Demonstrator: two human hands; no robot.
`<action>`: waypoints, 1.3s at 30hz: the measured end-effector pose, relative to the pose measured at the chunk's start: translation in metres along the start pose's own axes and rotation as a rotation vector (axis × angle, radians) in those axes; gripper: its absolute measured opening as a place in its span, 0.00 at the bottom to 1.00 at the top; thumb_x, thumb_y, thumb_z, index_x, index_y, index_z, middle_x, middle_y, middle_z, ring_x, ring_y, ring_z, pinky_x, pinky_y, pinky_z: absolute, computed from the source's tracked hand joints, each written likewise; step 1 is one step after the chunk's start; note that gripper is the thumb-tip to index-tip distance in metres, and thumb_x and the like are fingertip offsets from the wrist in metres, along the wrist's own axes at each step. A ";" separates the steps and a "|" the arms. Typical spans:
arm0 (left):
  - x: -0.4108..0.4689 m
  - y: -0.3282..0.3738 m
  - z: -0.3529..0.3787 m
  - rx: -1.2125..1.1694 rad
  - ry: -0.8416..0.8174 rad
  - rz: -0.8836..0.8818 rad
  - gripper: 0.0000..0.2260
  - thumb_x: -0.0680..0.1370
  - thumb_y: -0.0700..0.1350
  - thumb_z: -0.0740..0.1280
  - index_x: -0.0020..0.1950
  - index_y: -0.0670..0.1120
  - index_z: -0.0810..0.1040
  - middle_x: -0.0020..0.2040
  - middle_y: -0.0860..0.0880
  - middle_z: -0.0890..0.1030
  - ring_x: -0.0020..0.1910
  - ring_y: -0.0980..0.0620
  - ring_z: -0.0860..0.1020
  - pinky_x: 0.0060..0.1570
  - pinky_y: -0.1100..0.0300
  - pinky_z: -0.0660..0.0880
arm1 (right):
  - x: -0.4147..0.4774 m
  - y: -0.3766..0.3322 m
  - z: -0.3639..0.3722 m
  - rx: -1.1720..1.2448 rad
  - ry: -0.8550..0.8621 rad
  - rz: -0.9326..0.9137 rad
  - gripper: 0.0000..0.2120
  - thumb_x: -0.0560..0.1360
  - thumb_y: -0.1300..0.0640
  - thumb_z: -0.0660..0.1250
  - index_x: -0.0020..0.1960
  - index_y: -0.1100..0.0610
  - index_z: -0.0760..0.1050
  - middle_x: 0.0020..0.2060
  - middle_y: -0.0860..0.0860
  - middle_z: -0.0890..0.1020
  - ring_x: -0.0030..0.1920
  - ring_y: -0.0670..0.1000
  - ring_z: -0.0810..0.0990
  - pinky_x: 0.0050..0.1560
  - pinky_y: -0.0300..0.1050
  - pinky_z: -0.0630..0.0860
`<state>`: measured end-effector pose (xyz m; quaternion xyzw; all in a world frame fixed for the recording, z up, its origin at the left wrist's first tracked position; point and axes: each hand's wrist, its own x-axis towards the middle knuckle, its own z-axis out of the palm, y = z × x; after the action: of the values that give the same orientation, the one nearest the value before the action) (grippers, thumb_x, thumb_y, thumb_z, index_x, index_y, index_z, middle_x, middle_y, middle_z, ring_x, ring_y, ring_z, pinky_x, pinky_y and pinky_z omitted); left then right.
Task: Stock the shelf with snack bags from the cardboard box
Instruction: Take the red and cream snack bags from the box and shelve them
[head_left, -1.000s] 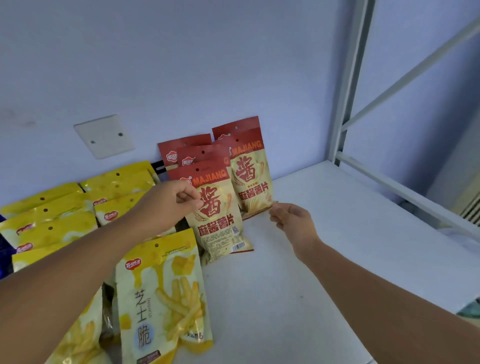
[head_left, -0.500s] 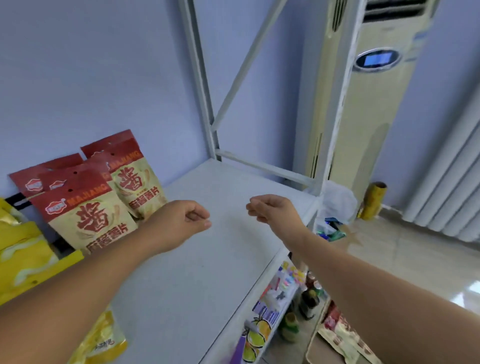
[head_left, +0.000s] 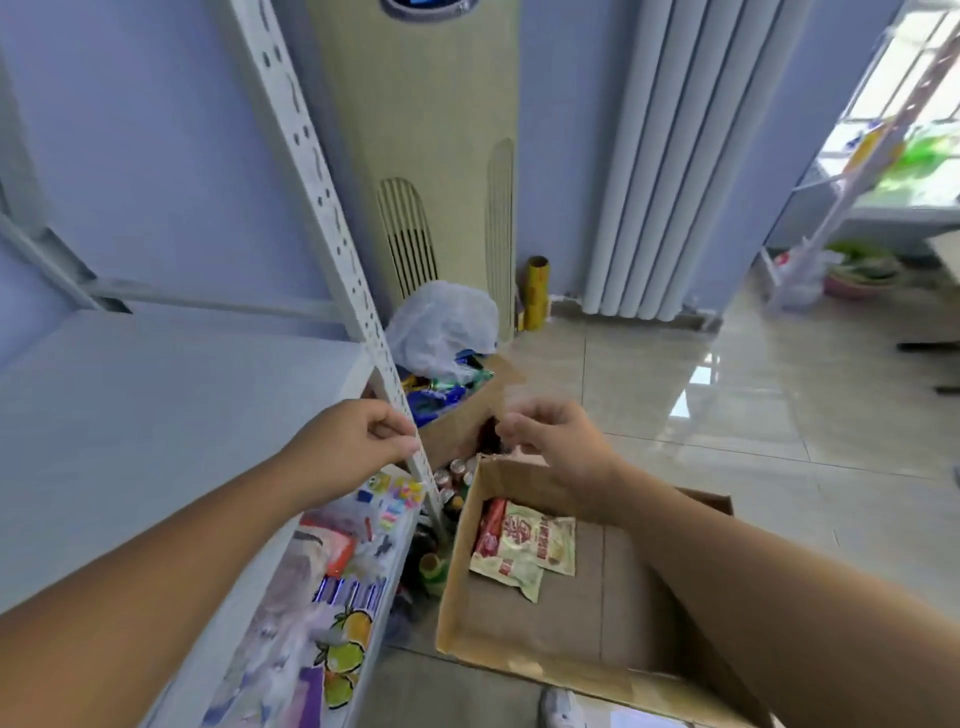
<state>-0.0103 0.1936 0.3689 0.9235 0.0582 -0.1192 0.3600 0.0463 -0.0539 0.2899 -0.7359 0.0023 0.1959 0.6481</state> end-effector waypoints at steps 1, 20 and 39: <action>0.013 0.003 0.016 -0.018 -0.025 -0.009 0.03 0.75 0.50 0.75 0.47 0.54 0.84 0.42 0.52 0.85 0.42 0.56 0.83 0.47 0.59 0.79 | 0.004 0.009 -0.016 -0.021 0.013 0.028 0.08 0.79 0.57 0.71 0.51 0.63 0.82 0.43 0.57 0.86 0.42 0.47 0.83 0.43 0.37 0.78; 0.119 -0.126 0.283 -0.417 -0.137 -0.425 0.04 0.75 0.46 0.75 0.47 0.55 0.83 0.46 0.53 0.85 0.48 0.59 0.82 0.51 0.63 0.75 | 0.112 0.243 -0.100 -0.334 -0.145 0.485 0.18 0.74 0.42 0.73 0.59 0.50 0.82 0.53 0.44 0.84 0.56 0.44 0.80 0.60 0.44 0.73; 0.183 -0.303 0.511 -0.664 0.005 -0.973 0.12 0.74 0.47 0.75 0.55 0.43 0.84 0.48 0.46 0.84 0.48 0.48 0.80 0.48 0.60 0.73 | 0.264 0.467 -0.039 -0.720 -0.388 0.430 0.42 0.71 0.22 0.55 0.72 0.50 0.71 0.68 0.51 0.77 0.65 0.54 0.77 0.66 0.49 0.74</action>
<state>0.0169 0.0736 -0.2403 0.6288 0.5104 -0.2438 0.5335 0.1809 -0.1000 -0.2291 -0.8467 -0.0347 0.4484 0.2841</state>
